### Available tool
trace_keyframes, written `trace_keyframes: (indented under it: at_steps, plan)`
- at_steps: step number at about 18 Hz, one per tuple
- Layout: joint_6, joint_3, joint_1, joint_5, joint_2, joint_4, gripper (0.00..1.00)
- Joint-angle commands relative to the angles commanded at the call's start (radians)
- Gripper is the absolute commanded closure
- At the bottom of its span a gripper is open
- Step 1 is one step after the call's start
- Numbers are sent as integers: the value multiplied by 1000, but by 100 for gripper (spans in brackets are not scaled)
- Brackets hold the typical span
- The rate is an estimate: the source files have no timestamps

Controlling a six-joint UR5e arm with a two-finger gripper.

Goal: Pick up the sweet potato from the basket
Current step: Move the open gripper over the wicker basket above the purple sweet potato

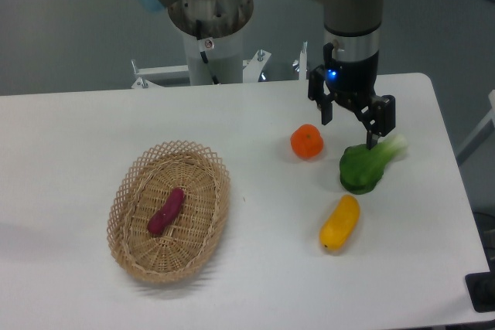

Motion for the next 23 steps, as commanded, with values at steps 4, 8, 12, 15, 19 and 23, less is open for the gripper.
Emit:
trace_keyframes:
  at_steps: [4,8,12,15,19,23]
  plan:
    - [-150,0,-51,0,-26,8,0]
    - [-193,-6,-113,0,-54,6,0]
    - [-386,-44,-207,2,-78,64,0]
    - [-411,-72,-276,5,-121,110,0]
    - [-421,-77,-347,0,-195,114,0]
    - [-415,-86,-405,-2,-251,120,0]
